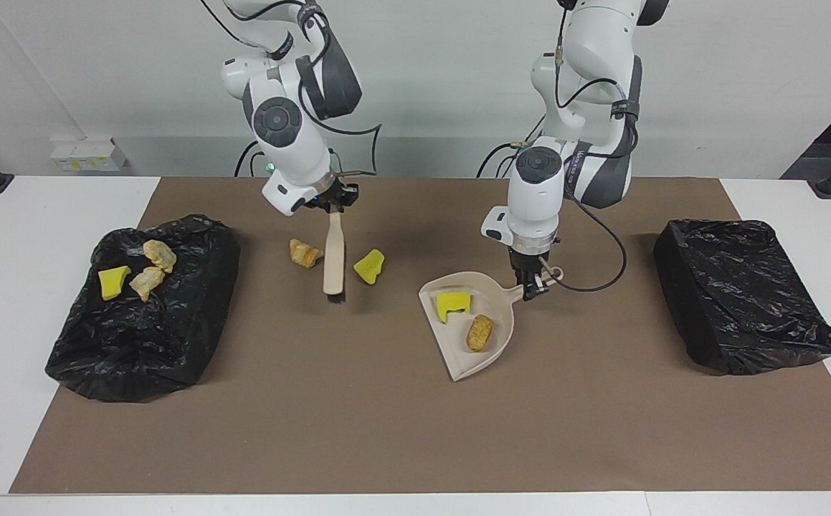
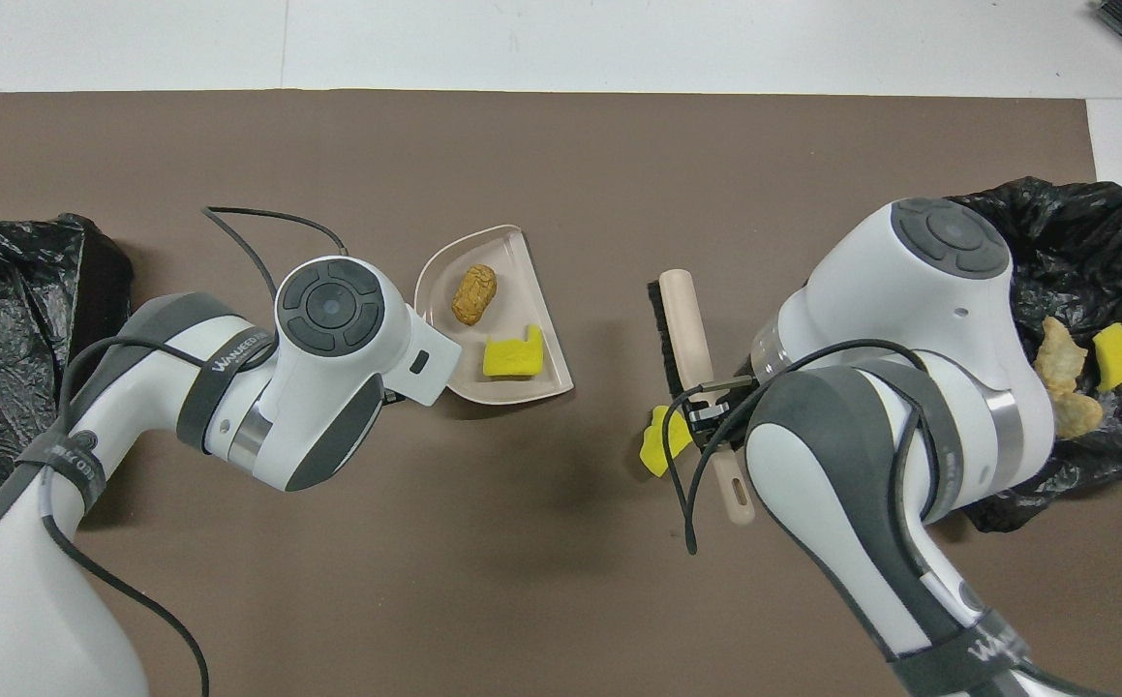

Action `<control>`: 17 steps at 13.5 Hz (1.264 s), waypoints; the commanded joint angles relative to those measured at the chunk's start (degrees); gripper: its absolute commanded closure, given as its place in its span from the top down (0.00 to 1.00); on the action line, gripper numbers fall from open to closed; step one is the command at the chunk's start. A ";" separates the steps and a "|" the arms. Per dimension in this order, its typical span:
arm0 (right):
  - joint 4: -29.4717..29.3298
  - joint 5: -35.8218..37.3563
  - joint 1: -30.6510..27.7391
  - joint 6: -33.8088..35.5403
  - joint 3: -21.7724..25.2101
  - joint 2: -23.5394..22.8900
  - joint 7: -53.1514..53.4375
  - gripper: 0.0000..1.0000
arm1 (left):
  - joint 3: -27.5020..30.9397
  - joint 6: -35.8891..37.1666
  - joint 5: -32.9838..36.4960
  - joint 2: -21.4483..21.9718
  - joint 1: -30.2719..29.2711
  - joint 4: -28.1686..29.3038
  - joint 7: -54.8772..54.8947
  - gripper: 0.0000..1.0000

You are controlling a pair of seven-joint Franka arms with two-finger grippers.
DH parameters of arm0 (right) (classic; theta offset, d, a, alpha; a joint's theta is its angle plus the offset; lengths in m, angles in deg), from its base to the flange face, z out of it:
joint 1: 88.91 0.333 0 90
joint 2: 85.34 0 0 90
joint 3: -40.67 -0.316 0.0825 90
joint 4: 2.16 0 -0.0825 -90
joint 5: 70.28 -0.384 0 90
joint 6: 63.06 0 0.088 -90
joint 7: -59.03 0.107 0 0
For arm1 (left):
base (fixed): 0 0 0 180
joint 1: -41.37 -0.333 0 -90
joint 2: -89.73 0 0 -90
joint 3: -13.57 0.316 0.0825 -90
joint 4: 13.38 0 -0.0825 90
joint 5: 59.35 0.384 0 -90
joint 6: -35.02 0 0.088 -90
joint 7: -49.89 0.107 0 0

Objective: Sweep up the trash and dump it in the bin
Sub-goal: 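Move the brush with the right gripper toward the remaining bread and sponge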

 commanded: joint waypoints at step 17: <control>31.86 -0.65 1.10 -17.91 -1.54 16.35 19.44 0.00 | -0.06 -0.87 0.40 2.02 -0.90 2.64 2.47 0.00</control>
